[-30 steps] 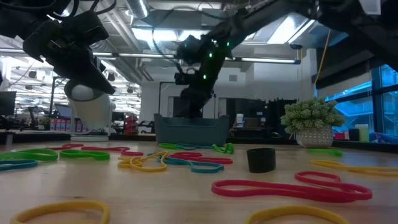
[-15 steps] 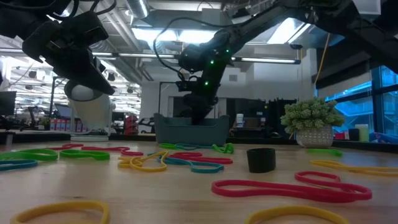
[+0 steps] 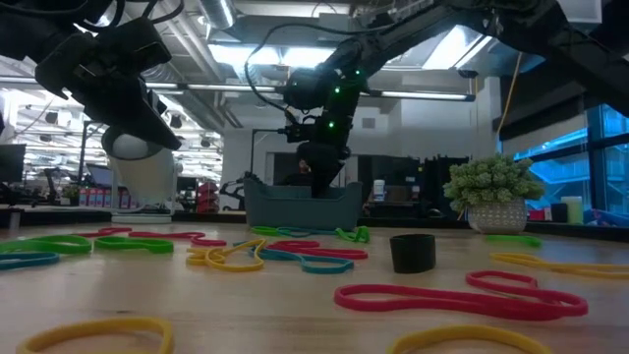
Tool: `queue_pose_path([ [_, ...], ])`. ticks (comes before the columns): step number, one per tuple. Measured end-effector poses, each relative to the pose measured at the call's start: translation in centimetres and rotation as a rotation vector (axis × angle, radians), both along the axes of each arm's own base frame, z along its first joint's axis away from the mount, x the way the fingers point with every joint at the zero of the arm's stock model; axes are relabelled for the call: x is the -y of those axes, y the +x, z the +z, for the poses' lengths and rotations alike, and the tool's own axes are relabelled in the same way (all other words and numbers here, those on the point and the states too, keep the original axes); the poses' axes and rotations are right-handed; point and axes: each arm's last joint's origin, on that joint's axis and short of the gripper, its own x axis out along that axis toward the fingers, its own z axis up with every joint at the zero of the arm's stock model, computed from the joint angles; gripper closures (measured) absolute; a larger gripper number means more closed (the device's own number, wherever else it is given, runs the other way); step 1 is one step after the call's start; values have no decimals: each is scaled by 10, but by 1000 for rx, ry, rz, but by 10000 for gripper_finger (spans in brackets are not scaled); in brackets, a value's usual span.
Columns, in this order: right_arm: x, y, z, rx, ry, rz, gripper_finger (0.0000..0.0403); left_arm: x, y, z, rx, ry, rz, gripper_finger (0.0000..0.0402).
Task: Pick and place rubber bands into bin
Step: Put the green rubber band into the blue bin
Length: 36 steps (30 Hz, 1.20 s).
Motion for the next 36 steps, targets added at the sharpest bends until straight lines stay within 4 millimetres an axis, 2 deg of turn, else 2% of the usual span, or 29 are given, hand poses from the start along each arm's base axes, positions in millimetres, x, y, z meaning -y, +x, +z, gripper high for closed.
queue_pose_path([
  [3,-5,1,4,13,-6,11,294,0,0,0,0,0,0,393],
  [9,-23,-7,23,47,-5,18,390,0,0,0,1,-1,0,393],
  [13,-46,-24,35,83,7,2,389,0,0,0,5,-36,18,393],
  [18,-97,-60,41,159,21,24,397,0,0,0,12,-76,45,393],
  [23,-157,-112,32,266,71,41,396,1,0,0,11,-80,46,393],
  [28,-205,-164,16,378,84,58,400,2,0,0,5,-116,18,394],
  [32,-228,-194,-2,447,95,38,399,1,0,1,-4,-66,-11,394],
  [36,-240,-213,-27,447,129,21,399,4,4,8,-4,-53,-29,400],
])
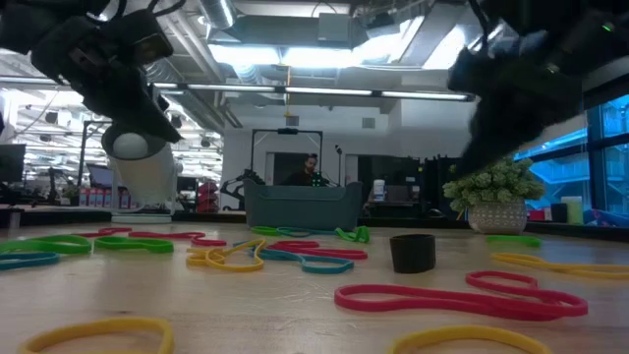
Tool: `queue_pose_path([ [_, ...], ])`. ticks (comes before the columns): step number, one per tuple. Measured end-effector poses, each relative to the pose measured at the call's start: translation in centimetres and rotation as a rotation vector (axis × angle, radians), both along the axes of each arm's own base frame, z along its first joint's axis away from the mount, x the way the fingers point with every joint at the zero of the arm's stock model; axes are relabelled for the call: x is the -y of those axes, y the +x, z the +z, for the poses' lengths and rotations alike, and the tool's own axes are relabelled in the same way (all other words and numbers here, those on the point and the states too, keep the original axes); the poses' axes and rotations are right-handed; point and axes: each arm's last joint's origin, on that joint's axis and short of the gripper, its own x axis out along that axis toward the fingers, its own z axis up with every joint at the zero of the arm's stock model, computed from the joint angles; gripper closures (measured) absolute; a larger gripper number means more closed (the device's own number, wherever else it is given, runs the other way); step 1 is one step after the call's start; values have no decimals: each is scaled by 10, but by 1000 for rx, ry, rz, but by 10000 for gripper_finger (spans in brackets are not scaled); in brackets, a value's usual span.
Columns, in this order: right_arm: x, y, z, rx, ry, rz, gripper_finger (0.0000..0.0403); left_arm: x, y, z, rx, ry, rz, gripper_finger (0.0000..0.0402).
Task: Pick and place rubber bands into bin
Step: Put the green rubber band into the blue bin
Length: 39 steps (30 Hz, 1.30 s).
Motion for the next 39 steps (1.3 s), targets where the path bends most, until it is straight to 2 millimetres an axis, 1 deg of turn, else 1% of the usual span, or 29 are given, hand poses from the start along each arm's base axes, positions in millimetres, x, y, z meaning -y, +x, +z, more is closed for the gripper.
queue_pose_path([
  [4,-5,-11,-18,-3,53,-31,398,9,8,8,-104,-2,5,399],
  [7,-5,-18,-27,-8,54,-65,398,18,16,11,-215,4,35,400],
  [12,-3,-22,-31,1,26,-106,398,36,29,13,-389,-51,79,399],
  [14,-3,-22,-31,16,16,-113,398,44,31,9,-452,-94,85,399],
  [17,-3,-21,-31,29,9,-120,398,53,34,0,-501,-165,91,397],
  [22,-3,-21,-31,29,8,-122,398,62,34,-12,-568,-201,114,379],
  [32,-3,-20,-30,37,10,-120,398,67,39,-33,-640,-146,147,313],
  [39,-3,-20,-30,35,7,-117,398,69,42,-49,-693,-125,172,297],
])
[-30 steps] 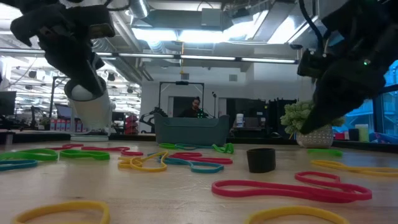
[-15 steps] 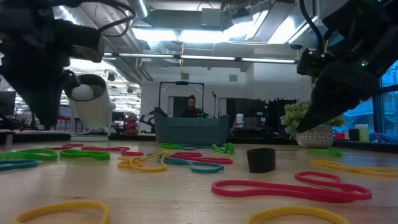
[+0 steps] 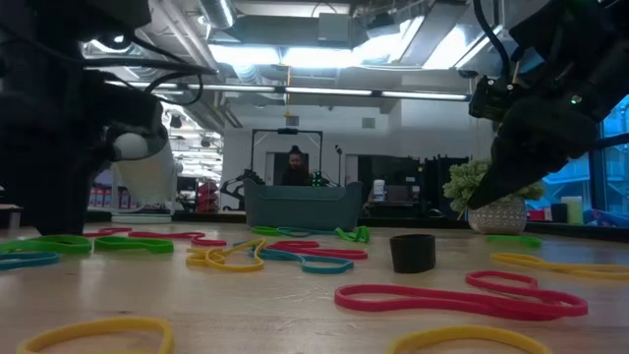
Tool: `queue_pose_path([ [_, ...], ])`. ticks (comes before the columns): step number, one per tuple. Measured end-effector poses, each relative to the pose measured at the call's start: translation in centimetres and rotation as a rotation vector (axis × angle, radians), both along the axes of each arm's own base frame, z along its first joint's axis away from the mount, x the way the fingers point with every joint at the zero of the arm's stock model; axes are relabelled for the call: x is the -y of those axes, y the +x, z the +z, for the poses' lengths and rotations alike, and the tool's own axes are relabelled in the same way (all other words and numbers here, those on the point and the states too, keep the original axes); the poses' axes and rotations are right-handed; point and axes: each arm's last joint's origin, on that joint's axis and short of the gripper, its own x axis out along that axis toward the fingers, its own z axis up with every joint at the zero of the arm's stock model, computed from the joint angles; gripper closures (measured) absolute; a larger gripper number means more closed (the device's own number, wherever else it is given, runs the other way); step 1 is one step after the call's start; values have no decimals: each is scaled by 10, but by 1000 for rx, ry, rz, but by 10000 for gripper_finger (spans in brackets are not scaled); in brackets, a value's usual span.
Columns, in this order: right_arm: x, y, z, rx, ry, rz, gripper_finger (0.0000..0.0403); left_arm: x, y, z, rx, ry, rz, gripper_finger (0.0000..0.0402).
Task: Pick and place rubber bands into bin
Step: Put the green rubber band into the blue bin
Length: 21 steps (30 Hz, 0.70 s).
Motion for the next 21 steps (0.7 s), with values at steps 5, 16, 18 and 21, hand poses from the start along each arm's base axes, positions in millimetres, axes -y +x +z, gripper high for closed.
queue_pose_path([
  [5,0,0,0,-4,-11,12,398,1,1,-1,-1,-1,1,300],
  [16,0,0,0,-3,-10,12,398,-1,-2,12,38,-35,1,306],
  [18,0,0,0,1,-9,12,398,-1,-2,17,61,-38,2,306],
  [21,0,1,1,6,-8,13,398,1,1,23,113,-61,-1,307],
])
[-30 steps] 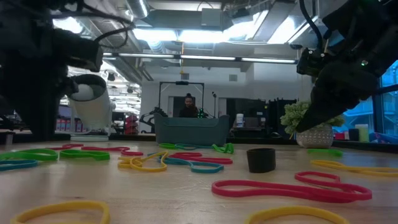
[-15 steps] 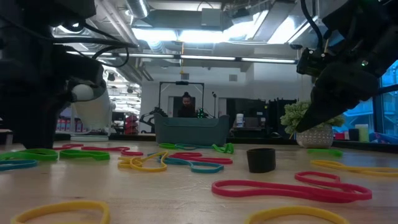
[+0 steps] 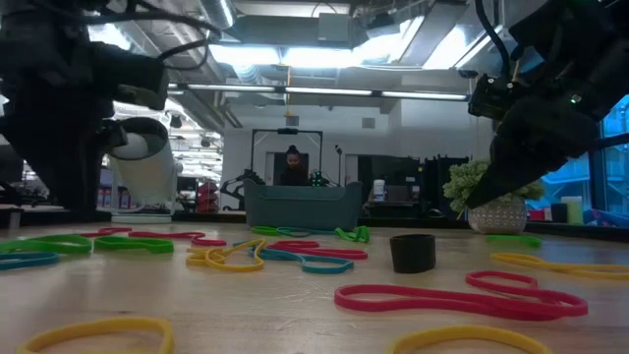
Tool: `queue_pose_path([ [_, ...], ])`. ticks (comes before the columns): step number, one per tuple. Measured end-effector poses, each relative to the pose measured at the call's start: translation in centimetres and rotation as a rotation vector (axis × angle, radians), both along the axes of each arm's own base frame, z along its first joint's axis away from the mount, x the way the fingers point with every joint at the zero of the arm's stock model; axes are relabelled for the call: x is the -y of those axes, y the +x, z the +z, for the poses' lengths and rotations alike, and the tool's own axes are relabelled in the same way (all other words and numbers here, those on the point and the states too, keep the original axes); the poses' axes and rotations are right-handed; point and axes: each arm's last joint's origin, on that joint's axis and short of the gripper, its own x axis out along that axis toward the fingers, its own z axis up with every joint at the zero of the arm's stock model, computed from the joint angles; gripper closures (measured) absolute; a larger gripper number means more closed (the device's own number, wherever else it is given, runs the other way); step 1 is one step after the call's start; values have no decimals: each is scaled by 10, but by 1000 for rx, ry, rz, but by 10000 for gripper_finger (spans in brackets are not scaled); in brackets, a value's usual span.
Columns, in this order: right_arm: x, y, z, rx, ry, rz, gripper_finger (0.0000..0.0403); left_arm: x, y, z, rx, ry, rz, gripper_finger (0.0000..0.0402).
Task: Pick and place rubber bands into bin
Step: Put the green rubber band into the blue bin
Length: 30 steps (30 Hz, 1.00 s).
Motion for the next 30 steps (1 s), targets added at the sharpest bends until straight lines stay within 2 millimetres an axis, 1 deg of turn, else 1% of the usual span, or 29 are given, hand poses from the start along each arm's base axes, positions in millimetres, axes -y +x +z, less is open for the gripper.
queue_pose_path([
  [4,0,0,0,2,0,0,398,3,4,0,35,-4,-26,308],
  [10,0,1,0,7,1,1,398,4,5,-10,-4,22,-29,307],
  [18,0,1,0,8,2,1,398,6,6,-22,-73,-10,-46,311],
  [22,0,1,0,8,2,1,398,7,7,-24,-82,-7,-47,315],
  [25,0,1,0,8,2,1,398,7,6,-24,-84,-4,-46,338],
  [28,0,1,1,9,3,1,398,7,6,-24,-87,2,-41,382],
  [30,0,1,1,15,4,1,398,9,7,-22,-84,0,-48,394],
])
